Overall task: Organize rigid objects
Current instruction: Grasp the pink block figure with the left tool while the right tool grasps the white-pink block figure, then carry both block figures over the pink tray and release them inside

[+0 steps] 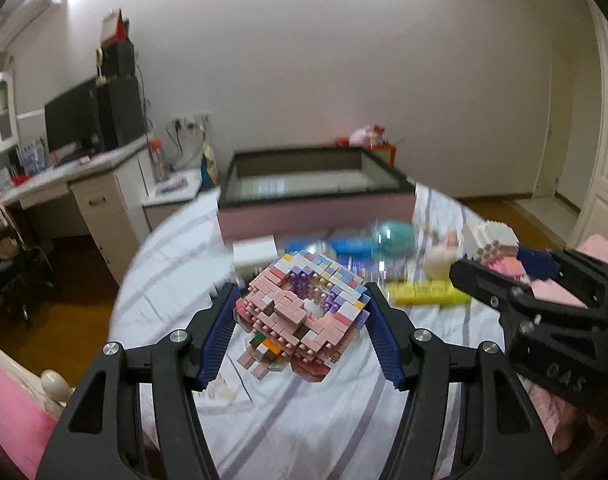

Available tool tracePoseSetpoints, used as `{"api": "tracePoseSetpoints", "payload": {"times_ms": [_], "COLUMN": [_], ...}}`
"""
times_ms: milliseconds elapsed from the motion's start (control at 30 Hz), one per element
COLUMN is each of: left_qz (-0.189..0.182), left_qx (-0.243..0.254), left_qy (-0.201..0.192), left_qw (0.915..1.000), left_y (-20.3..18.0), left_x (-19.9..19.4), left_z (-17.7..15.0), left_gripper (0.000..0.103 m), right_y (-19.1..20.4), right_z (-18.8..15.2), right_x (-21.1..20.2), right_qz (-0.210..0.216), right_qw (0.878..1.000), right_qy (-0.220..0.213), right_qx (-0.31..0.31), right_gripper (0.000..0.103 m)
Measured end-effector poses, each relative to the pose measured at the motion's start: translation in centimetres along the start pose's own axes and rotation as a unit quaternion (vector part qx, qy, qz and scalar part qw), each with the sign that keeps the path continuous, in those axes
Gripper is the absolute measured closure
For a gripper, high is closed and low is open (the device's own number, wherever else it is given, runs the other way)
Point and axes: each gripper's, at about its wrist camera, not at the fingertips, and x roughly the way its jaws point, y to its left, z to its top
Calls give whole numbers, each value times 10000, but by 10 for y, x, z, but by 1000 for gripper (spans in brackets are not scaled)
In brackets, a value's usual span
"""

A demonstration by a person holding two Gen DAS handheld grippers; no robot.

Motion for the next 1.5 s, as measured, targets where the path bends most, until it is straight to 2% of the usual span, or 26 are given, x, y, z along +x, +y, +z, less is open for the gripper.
{"api": "tracePoseSetpoints", "payload": {"times_ms": [167,400,500,733,1000,1133,1200,1333,1500], "left_qz": [144,377,524,658,764,560,393,298,58], "left_qx": [100,164,255,362,481,517,516,507,261], "left_qy": [-594,-1434,-1654,-1836,-1662,-1405,-1079,-484,294], "left_qw": [9981,9888,9845,9801,9819,9872,9920,9971,9992], "left_y": [-6,-9,-9,-7,0,1,8,16,28], "left_x": [-21,-47,-50,-36,17,54,85,146,214], "left_z": [31,70,83,105,132,144,151,156,147], "left_gripper": [40,40,40,40,40,40,40,40,40], "right_y": [6,9,11,15,6,-3,-9,-22,-34], "right_z": [24,66,80,107,130,144,151,156,153], "right_x": [-21,-44,-49,-43,-1,33,55,107,173], "right_qz": [-14,-93,-118,-164,-178,-197,-200,-153,-33], "right_qw": [9988,9932,9905,9861,9878,9904,9925,9968,9992], "right_qy": [-466,-1138,-1339,-1607,-1488,-1281,-1115,-645,76], "right_qx": [-120,-219,-291,-389,-433,-470,-459,-449,-393], "right_gripper": [50,50,50,50,50,50,50,50,50]}}
